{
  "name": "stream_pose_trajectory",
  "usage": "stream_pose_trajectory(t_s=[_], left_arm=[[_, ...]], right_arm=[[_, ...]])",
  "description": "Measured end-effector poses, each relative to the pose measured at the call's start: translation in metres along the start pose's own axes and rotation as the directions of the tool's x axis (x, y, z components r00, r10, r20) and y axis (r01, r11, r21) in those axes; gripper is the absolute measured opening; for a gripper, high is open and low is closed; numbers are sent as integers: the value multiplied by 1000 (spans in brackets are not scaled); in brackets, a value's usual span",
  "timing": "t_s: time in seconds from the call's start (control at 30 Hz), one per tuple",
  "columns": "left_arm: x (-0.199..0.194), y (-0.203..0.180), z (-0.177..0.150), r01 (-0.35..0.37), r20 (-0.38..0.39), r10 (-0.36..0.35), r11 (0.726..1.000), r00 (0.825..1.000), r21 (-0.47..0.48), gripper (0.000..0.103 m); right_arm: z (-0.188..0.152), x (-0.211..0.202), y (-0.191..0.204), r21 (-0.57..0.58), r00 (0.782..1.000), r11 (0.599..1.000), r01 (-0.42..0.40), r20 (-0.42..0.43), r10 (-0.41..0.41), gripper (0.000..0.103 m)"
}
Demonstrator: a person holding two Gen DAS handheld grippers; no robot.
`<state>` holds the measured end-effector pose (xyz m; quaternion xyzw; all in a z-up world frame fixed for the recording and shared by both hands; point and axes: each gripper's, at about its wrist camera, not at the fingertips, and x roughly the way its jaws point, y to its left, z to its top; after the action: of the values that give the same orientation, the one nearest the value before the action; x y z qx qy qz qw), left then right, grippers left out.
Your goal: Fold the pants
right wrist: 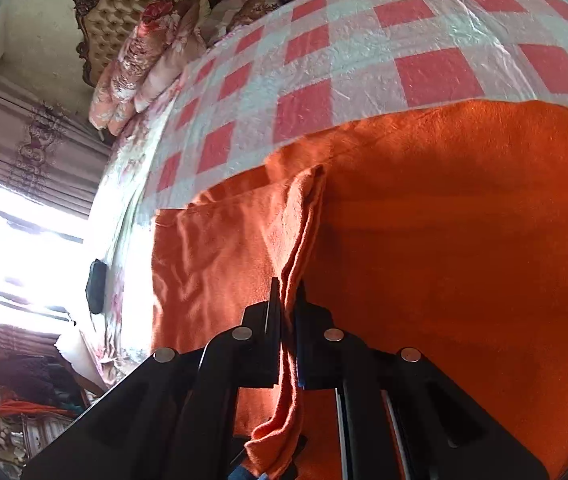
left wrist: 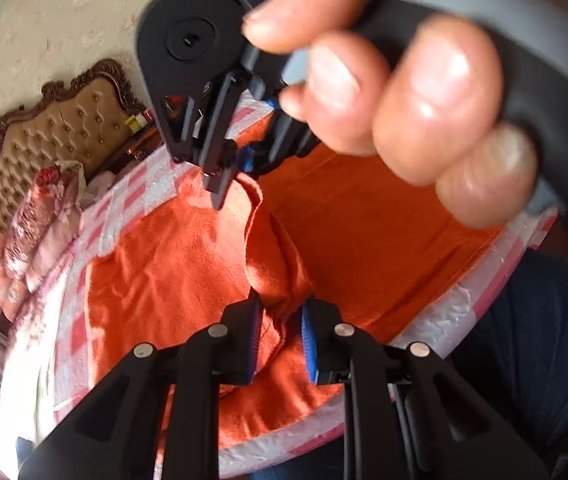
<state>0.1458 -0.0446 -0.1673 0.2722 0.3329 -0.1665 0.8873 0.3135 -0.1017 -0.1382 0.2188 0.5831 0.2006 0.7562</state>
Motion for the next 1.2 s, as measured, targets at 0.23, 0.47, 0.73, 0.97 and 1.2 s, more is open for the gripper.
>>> stream_pose_trajectory(t_s=[0.23,0.47,0.73,0.97,1.2], left_arm=[[-6,22,4,152,44,-147,977,988,-152,63],[-56,55,-17,151,162,-102,931,982,-333,65],[-63,164,-85,-76,-41,65,774,997,-628,39],[-78,143,-111,-98,-93,57,846,994,-524,41],[-55,117,-104,-100,-99,60,877,993,-470,42]], right_arm=[[-7,-7,2,-67,980,980,187,75,-182,27],[-23,-54,11,-121,934,946,299,238,-265,27],[-74,-41,56,-317,946,901,295,231,-229,27],[-93,-10,60,-372,911,832,412,196,-363,27],[-99,1,51,-397,891,798,454,185,-415,28]])
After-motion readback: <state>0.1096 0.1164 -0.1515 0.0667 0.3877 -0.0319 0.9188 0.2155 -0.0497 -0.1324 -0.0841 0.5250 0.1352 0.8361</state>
